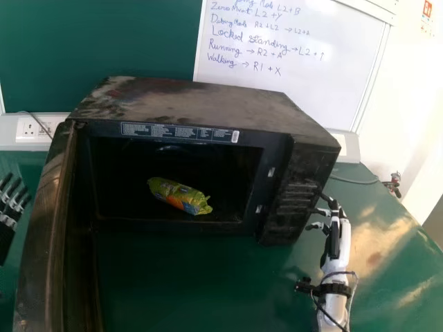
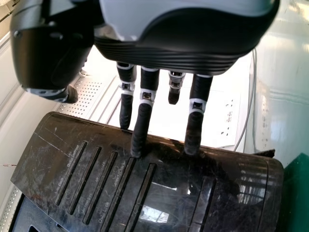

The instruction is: Put biscuit inside oven

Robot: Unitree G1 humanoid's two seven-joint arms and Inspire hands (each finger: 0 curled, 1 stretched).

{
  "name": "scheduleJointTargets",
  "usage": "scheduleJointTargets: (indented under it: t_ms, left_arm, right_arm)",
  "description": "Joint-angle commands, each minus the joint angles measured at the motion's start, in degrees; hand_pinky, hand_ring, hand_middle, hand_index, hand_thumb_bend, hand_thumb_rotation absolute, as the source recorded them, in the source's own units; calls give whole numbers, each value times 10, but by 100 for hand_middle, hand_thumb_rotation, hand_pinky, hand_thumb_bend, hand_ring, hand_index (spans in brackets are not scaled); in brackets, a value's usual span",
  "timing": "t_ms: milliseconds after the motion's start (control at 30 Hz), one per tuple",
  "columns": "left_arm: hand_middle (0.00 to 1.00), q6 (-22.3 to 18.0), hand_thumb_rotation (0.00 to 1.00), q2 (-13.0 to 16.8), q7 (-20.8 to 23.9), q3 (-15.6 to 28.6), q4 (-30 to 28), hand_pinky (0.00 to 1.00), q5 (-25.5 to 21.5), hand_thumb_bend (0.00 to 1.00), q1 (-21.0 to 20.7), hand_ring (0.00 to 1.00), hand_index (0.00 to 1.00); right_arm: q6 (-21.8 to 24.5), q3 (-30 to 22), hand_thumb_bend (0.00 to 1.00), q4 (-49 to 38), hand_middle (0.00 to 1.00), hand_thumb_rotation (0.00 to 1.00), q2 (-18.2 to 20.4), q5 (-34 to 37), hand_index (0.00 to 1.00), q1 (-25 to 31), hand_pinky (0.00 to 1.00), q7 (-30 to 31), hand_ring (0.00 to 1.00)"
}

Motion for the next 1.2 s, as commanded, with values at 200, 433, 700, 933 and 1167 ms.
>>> scheduleJointTargets:
  t_ms: [200,433,700,933,1167]
  left_arm:
    - [67,22,0,17,-46,32,-15,16,-22,0,32,51,89]
    - [53,57,0,24,-138,50,-27,0,-65,0,54,34,78]
    - [30,126,0,16,-229,44,-46,0,-125,0,52,14,45]
    - [28,146,0,25,-310,21,-54,0,-108,0,50,15,26]
    - [29,85,3,8,-376,-12,-72,0,-99,0,33,18,26]
  right_arm:
    - [22,-6,64,15,48,91,11,22,76,35,30,49,37]
    - [53,-40,67,23,46,88,21,68,76,24,29,90,36]
    - [60,-54,65,34,46,87,23,65,76,18,29,90,36]
    - [58,-54,64,41,46,87,23,58,76,15,29,87,36]
    - [56,-52,65,43,46,88,24,51,75,14,29,77,36]
